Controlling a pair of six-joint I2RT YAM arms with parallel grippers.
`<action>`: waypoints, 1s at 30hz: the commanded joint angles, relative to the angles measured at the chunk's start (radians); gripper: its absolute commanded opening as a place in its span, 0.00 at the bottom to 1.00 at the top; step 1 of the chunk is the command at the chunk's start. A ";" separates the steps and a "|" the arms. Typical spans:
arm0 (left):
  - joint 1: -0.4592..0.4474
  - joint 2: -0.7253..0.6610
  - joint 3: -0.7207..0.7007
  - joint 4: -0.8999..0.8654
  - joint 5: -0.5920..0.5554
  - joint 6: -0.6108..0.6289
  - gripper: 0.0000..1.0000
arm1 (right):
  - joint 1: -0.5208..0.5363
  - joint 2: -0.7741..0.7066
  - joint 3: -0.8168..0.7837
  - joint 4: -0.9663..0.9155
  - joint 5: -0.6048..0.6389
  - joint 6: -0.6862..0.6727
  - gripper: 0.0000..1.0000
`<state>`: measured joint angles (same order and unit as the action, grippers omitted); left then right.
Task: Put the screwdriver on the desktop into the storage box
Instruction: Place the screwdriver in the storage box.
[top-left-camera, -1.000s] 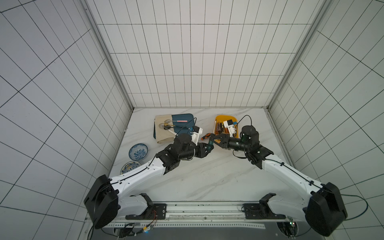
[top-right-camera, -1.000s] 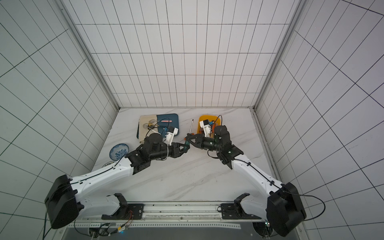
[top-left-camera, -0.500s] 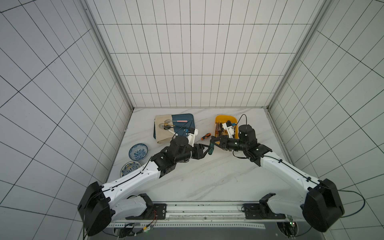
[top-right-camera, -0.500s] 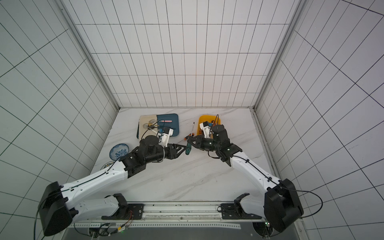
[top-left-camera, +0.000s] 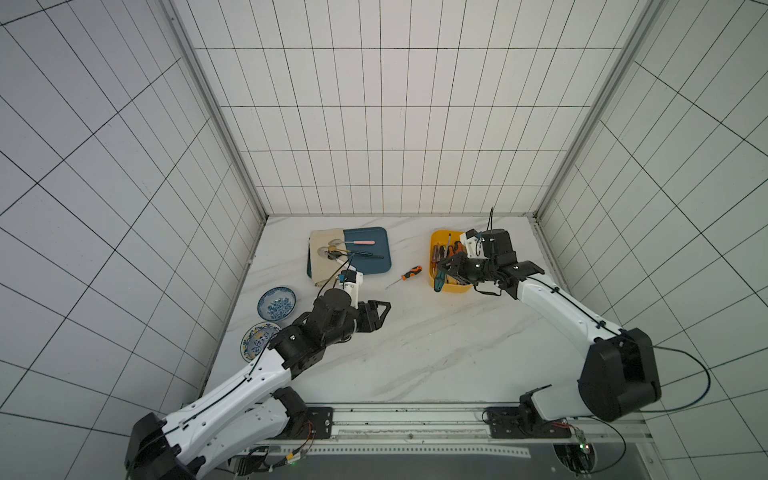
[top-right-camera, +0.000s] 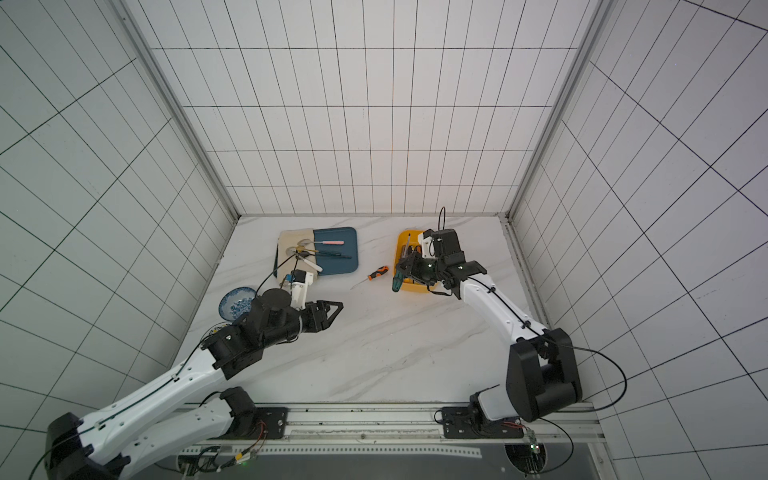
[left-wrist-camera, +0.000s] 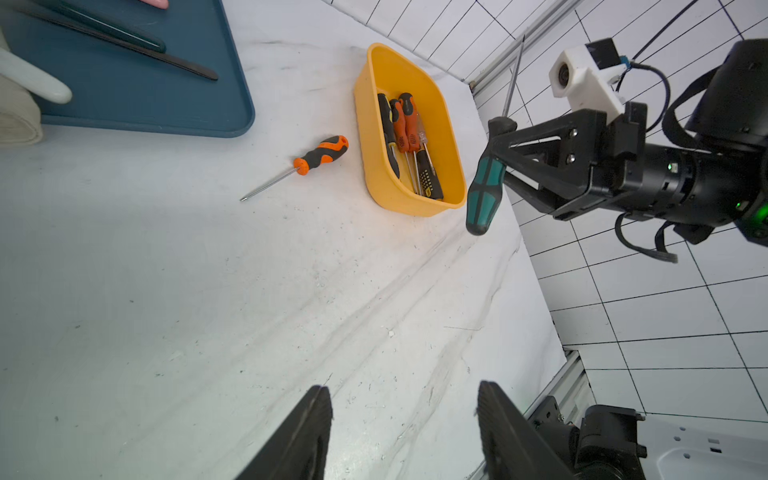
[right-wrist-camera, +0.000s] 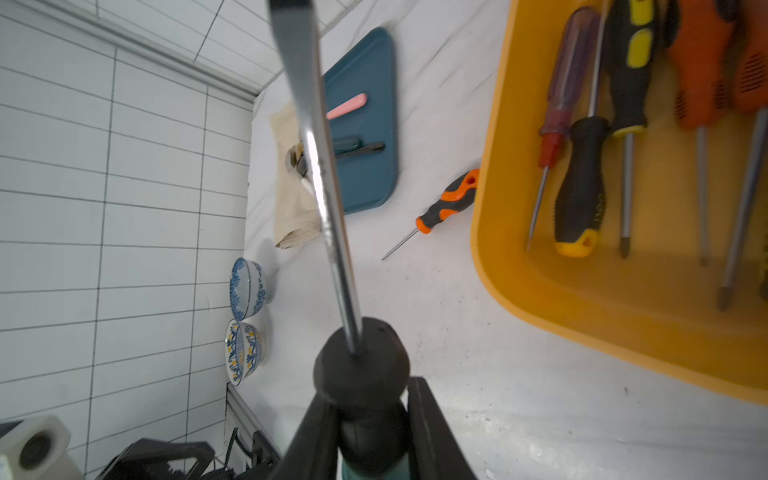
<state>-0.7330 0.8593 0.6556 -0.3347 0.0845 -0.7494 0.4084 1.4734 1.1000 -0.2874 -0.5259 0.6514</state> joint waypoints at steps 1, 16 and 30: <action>0.009 -0.044 -0.017 -0.033 -0.044 -0.011 0.60 | -0.044 0.074 0.102 -0.104 0.077 -0.056 0.13; 0.039 -0.074 -0.044 -0.070 -0.002 -0.005 0.61 | -0.097 0.452 0.542 -0.406 0.331 -0.192 0.14; 0.052 -0.062 -0.059 -0.059 0.022 -0.018 0.61 | -0.106 0.591 0.603 -0.441 0.401 -0.237 0.14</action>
<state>-0.6849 0.7986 0.6056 -0.4038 0.0990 -0.7631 0.3134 2.0430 1.6623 -0.7067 -0.1555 0.4355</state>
